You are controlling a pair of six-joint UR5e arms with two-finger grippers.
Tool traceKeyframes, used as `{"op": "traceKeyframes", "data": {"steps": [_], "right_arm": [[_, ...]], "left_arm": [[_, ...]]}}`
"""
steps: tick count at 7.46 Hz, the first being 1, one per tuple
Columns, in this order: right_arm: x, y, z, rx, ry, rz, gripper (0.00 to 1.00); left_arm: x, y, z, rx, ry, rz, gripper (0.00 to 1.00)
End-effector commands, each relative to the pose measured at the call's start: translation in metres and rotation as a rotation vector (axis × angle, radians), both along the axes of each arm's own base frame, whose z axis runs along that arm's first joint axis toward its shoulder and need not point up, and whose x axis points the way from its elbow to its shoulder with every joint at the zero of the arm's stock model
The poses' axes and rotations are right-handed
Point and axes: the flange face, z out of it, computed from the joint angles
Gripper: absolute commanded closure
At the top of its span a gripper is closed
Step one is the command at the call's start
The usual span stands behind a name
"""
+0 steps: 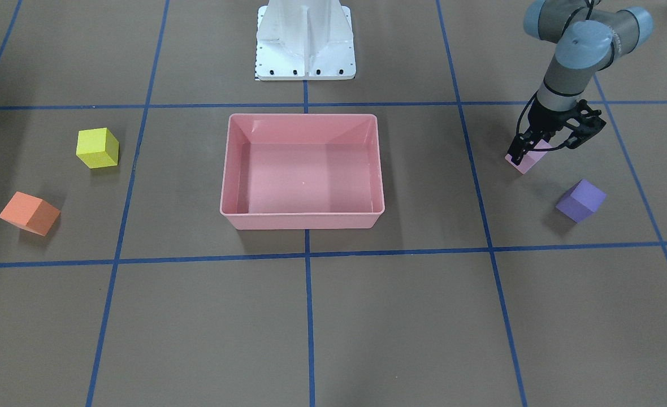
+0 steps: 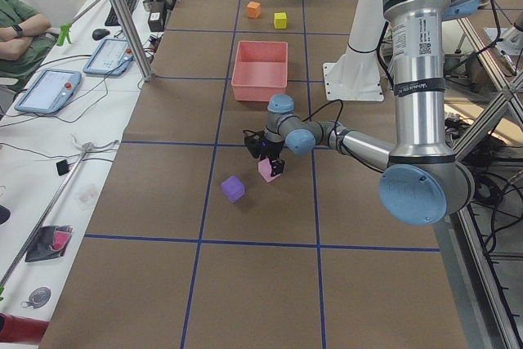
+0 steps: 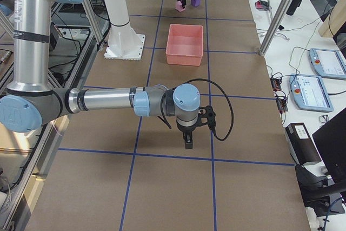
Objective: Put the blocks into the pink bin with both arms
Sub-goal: 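Lower the left gripper onto the lavender cube and close on it, then carry the lavender cube into the bin with left gripper while right reaches yellow cube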
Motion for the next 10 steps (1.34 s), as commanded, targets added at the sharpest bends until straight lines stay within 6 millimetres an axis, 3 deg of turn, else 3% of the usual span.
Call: {"op": "traceKeyframes", "data": {"steps": [1,2,3,4,5,6,7,8,9,10], "right_arm": [[0.000,0.000,-0.001,0.003,0.000,-0.001,0.00],[0.000,-0.002,-0.004,0.006,-0.008,0.000,0.00],[-0.001,-0.005,-0.008,0.008,-0.032,0.004,0.00],[-0.002,-0.012,-0.018,0.024,-0.037,0.006,0.00],[-0.001,-0.018,-0.035,0.048,-0.037,0.012,0.00],[-0.005,-0.023,-0.053,0.033,-0.061,0.046,0.00],[-0.027,-0.025,-0.069,0.003,-0.080,0.051,0.01],[-0.062,-0.025,-0.094,-0.001,-0.093,0.042,0.01],[-0.091,-0.023,-0.101,-0.014,-0.116,0.063,0.01],[-0.115,-0.010,-0.098,-0.041,-0.148,0.095,0.01]], "left_arm": [[-0.007,0.001,-0.002,0.013,-0.004,-0.006,1.00],[-0.023,0.010,-0.022,0.022,0.016,-0.003,1.00],[-0.022,0.013,-0.040,-0.006,0.049,0.025,1.00],[-0.026,0.001,-0.064,0.002,0.080,0.007,1.00],[-0.018,-0.026,-0.112,0.010,0.122,-0.012,1.00],[0.001,-0.058,-0.188,0.002,0.147,-0.019,1.00],[0.018,-0.073,-0.258,0.001,0.160,-0.024,1.00],[0.030,-0.080,-0.322,0.000,0.179,-0.028,1.00],[0.049,-0.077,-0.376,-0.025,0.231,-0.060,1.00],[0.073,-0.067,-0.407,-0.066,0.276,-0.079,1.00]]}}
